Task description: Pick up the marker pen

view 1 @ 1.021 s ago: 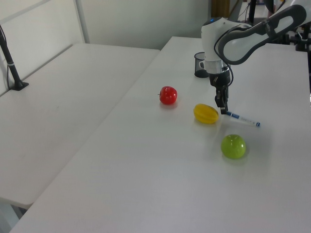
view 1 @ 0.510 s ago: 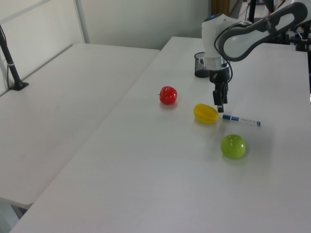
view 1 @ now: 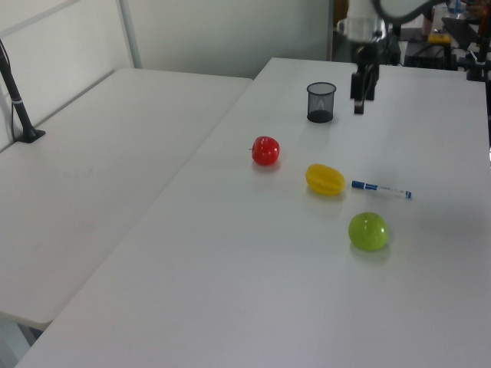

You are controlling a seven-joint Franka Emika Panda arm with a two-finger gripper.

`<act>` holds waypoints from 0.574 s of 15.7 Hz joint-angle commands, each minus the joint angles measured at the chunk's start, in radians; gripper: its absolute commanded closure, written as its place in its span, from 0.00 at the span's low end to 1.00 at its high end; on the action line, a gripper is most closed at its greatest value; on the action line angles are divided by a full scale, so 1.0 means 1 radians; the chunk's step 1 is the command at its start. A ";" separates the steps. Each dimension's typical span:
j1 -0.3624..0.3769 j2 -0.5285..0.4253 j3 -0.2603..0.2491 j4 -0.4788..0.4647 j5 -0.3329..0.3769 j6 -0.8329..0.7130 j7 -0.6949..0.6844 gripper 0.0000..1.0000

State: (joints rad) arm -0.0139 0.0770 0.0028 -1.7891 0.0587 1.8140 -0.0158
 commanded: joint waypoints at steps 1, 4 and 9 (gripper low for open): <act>-0.060 -0.138 0.005 -0.027 -0.013 -0.093 0.020 0.00; -0.093 -0.166 0.006 -0.007 -0.011 -0.152 0.017 0.00; -0.100 -0.172 0.006 -0.006 -0.011 -0.156 0.020 0.00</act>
State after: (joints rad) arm -0.1109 -0.0856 0.0012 -1.7888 0.0586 1.6730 -0.0157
